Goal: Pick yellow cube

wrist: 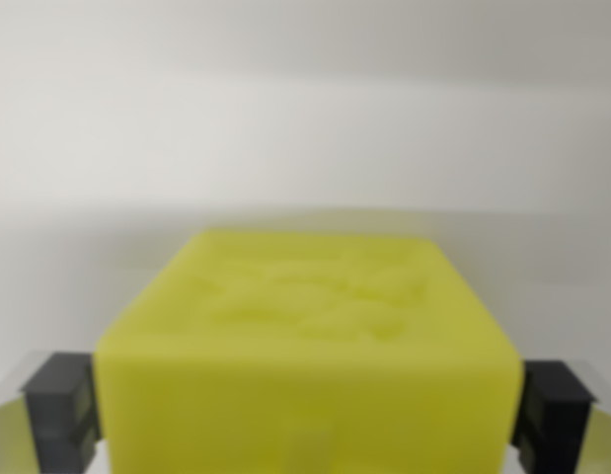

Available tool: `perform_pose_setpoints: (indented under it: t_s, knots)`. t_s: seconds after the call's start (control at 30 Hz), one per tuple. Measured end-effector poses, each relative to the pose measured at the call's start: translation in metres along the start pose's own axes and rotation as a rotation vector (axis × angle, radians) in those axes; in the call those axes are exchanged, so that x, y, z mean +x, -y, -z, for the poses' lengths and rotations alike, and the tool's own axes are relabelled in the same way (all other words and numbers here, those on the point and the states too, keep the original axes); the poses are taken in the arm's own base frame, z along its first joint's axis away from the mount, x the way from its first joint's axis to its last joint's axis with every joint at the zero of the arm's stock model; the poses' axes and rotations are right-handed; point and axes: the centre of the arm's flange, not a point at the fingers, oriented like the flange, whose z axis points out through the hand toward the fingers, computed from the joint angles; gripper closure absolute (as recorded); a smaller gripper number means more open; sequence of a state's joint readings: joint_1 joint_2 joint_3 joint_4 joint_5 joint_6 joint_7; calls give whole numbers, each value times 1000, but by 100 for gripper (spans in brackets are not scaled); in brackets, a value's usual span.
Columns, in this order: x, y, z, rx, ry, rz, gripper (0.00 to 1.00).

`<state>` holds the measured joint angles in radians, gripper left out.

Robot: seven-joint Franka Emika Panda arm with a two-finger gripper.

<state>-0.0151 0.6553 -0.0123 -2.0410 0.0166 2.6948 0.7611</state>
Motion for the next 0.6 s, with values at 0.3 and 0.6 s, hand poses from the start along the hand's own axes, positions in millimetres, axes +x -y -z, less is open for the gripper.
perform_pose_setpoints:
  t_s: [0.3,0.6]
  knots:
    - [0,0,13,1,0,0,100]
    - [0,0,35,1,0,0,100]
